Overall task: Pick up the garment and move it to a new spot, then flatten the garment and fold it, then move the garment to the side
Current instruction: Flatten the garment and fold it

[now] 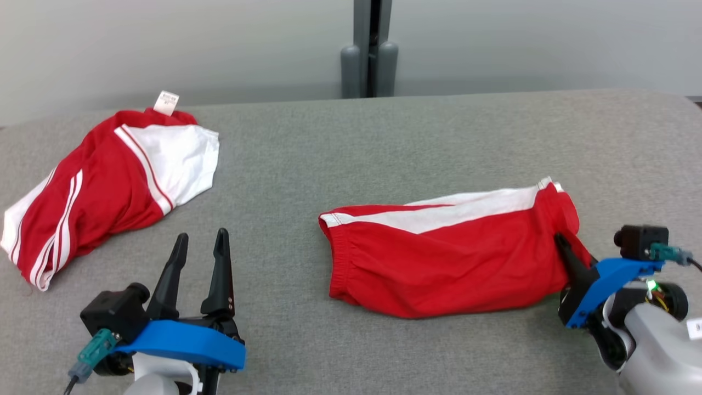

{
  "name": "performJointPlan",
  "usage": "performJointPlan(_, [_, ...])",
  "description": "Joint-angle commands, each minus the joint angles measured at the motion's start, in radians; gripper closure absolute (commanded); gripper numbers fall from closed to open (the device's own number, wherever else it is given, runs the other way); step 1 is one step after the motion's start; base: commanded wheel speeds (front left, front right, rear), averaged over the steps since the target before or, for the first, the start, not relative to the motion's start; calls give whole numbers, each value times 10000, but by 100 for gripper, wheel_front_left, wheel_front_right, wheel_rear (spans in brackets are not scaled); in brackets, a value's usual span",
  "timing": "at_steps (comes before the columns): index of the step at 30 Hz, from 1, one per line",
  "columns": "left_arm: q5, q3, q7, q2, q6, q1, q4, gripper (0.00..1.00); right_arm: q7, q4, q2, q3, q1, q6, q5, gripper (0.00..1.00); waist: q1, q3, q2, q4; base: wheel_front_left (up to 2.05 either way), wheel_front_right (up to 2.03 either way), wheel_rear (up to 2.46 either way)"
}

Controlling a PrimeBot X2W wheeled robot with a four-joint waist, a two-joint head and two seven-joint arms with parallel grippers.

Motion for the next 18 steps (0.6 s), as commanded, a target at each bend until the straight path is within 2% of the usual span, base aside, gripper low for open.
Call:
performJointPlan(1, [22, 71, -39, -43, -36, 173, 25, 0, -194, 19, 112, -190, 288, 1, -60, 100, 1, -276, -1, -245, 0, 0, 0])
performJointPlan(8, [187, 62, -47, -240, -74, 618, 131, 0, -642, -69, 383, -1137, 1006, 1, -570, 100, 1, -499, -1, -223, 0, 0, 0])
performJointPlan(14, [228, -15, -48, -406, -124, 698, 217, 0, -682, -249, 621, -1526, 953, 1, -1164, 100, 1, -624, -1, 50, 0, 0, 0])
performJointPlan(18, [262, -39, -49, -466, -144, 783, 291, 0, -628, -764, 1102, -1601, 608, 1, -1727, 100, 1, -779, -1, 238, 0, 0, 0])
